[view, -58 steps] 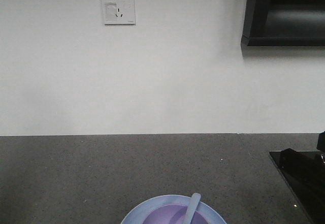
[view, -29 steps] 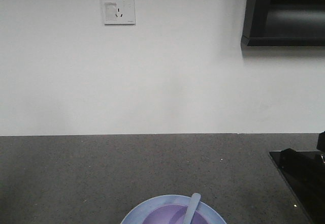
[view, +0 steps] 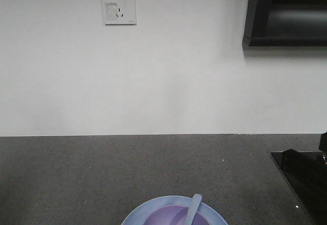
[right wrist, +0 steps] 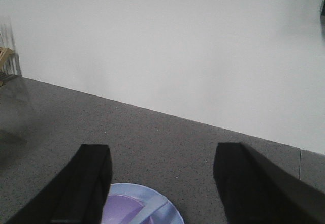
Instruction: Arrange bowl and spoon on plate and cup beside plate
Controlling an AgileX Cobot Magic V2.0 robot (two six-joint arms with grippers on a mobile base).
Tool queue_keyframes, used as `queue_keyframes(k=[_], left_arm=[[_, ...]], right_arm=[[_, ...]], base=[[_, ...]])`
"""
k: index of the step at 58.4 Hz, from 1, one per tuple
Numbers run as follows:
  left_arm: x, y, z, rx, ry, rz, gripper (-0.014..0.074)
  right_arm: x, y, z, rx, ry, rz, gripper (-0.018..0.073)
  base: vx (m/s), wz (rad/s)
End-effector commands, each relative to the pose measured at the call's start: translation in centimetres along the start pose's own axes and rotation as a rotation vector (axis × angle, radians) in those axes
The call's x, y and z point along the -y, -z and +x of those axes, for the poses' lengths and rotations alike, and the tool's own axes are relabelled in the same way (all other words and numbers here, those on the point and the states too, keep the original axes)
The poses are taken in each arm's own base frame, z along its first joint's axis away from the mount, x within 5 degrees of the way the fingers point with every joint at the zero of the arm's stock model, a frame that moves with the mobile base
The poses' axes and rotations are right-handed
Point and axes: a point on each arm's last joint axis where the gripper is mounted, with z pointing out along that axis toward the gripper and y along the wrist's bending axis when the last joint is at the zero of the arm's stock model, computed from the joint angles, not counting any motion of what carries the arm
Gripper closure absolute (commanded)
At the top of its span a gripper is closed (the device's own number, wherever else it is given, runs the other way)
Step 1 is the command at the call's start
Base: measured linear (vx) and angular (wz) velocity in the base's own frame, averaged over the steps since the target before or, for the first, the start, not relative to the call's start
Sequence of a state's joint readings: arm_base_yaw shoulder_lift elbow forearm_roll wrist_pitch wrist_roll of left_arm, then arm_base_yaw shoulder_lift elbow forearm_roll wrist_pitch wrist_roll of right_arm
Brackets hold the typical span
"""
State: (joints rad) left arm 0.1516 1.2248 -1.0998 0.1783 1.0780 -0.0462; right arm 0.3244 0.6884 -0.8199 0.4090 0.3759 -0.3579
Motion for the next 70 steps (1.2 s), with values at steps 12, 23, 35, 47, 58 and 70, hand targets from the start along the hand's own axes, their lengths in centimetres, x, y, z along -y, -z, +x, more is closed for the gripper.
queue_keyframes(k=[12, 23, 35, 47, 58, 70], left_arm=[[-1.1, -1.0, -1.3, 0.02, 0.033, -0.034, 0.0147], [-0.9, -1.7, -1.5, 0.0, 0.032, -0.029, 0.0169], [-0.9, -2.0, -1.4, -0.032, 0.03, -0.028, 0.0354], [-1.0, -2.0, -1.3, -0.048, 0.024, -0.037, 0.0559], [-1.0, -1.6, -1.0, -0.051, 0.016, -0.048, 0.0603], [-1.3, 0.6, -0.7, 0.04, 0.027, -0.051, 0.06]], right_arm=[[0.2, 0.4, -1.6, 0.1, 0.003, 0.029, 0.0059], [0.2, 0.4, -1.6, 0.1, 0.003, 0.029, 0.0059], [0.2, 0.4, -1.6, 0.1, 0.003, 0.029, 0.0059], [0.2, 0.4, -1.5, 0.099, 0.003, 0.029, 0.0059], [0.2, 0.4, -1.6, 0.1, 0.003, 0.029, 0.0059], [0.2, 0.4, -1.6, 0.1, 0.003, 0.029, 0.0059]], base=[[0.0, 0.0], [0.0, 0.0], [0.0, 0.0], [0.0, 0.0], [0.0, 0.0], [0.0, 0.0]])
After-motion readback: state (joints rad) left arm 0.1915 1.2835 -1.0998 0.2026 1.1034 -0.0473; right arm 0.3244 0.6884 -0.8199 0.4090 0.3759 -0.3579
